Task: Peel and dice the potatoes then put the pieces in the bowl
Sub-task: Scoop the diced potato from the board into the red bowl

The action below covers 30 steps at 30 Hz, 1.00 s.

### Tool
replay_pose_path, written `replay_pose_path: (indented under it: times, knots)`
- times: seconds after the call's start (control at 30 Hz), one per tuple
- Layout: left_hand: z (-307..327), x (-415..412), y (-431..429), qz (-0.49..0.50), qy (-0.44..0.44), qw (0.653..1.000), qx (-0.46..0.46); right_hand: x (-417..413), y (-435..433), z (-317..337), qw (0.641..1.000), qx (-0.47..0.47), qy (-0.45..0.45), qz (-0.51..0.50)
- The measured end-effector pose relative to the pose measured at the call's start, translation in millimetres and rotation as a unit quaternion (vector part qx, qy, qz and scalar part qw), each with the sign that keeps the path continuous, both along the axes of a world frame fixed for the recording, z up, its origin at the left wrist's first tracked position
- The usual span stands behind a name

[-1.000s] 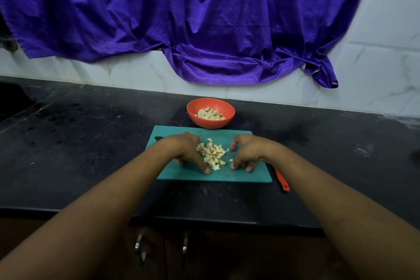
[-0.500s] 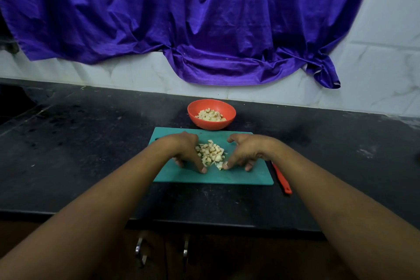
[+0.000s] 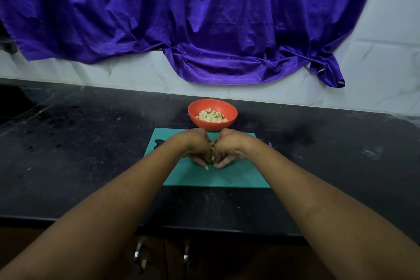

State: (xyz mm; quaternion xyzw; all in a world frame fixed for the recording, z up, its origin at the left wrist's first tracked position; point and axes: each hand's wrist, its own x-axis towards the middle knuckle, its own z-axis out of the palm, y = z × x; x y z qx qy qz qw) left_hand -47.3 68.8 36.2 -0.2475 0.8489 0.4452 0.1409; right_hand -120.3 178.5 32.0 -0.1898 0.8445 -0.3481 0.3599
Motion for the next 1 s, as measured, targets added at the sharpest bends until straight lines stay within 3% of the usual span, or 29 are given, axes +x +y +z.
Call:
replay_pose_path:
  times: [0.17,0.27,0.4,0.7,1.0]
  knots:
    - [3.4,-4.1,-1.5,0.029,0.025,0.996,0.077,-1.4,13.9,-0.7,0.965,-0.16,-0.178,-0.106]
    - [15.6,-6.2,-1.2,0.028,0.035,0.996,0.072,-2.0,24.2,2.1,0.905,-0.253,-0.294,-0.173]
    - [37.5,-11.6,3.3,0.01,0.055,0.997,0.053,3.6,26.9,4.4,0.822,-0.349,-0.376,-0.247]
    - [60.2,-13.9,24.5,-0.063,0.059,0.996,-0.022,15.6,15.2,-7.3,0.704,-0.448,-0.42,-0.358]
    - [67.7,-12.1,25.0,-0.082,0.101,0.991,-0.018,18.9,10.3,-10.7,0.647,-0.498,-0.425,-0.391]
